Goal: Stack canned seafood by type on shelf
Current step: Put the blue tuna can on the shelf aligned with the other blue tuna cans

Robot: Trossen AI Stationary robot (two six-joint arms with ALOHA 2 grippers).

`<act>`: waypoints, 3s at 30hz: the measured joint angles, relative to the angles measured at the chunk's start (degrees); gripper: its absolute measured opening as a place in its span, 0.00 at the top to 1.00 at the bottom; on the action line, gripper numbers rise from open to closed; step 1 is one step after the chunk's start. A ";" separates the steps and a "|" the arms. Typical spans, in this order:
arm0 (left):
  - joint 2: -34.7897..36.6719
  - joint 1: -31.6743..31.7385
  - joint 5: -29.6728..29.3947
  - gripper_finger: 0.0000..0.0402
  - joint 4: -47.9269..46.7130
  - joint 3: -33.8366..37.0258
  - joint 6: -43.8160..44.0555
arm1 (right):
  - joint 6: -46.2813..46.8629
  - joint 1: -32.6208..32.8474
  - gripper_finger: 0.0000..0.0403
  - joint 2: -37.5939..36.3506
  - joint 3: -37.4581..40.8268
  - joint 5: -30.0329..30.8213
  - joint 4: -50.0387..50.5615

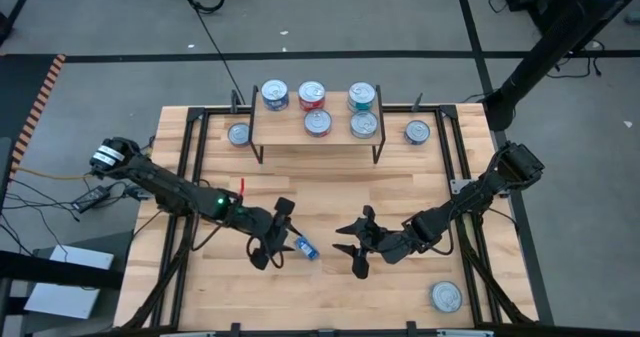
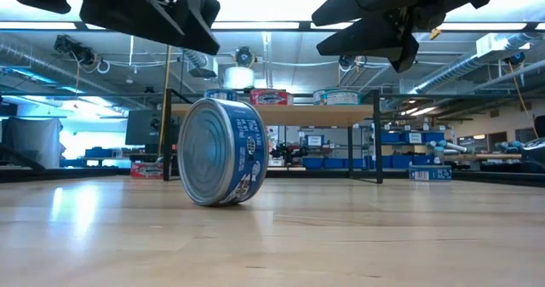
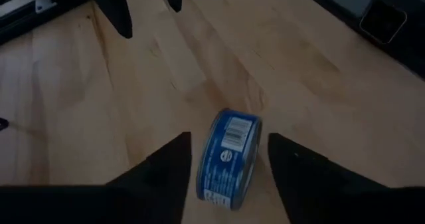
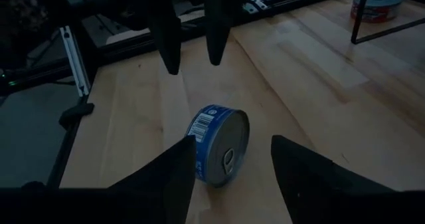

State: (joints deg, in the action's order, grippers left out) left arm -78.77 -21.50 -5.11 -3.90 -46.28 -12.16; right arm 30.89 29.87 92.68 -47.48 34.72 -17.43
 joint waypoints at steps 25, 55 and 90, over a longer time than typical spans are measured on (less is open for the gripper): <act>-9.01 3.41 3.12 0.33 4.35 -0.04 -3.99 | 0.00 0.00 0.49 0.02 0.00 -0.24 0.81; -5.67 -1.35 -19.97 0.63 -13.31 -5.05 -7.19 | 0.00 0.00 0.50 0.02 0.00 -0.28 1.32; -1.49 23.07 -56.59 0.63 -10.34 -4.31 -16.33 | 0.00 0.00 0.51 0.02 0.00 -0.28 1.62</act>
State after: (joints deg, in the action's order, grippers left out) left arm -80.26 1.57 -61.70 -14.24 -50.59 -28.49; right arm 30.90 29.87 92.71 -47.48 34.44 -15.81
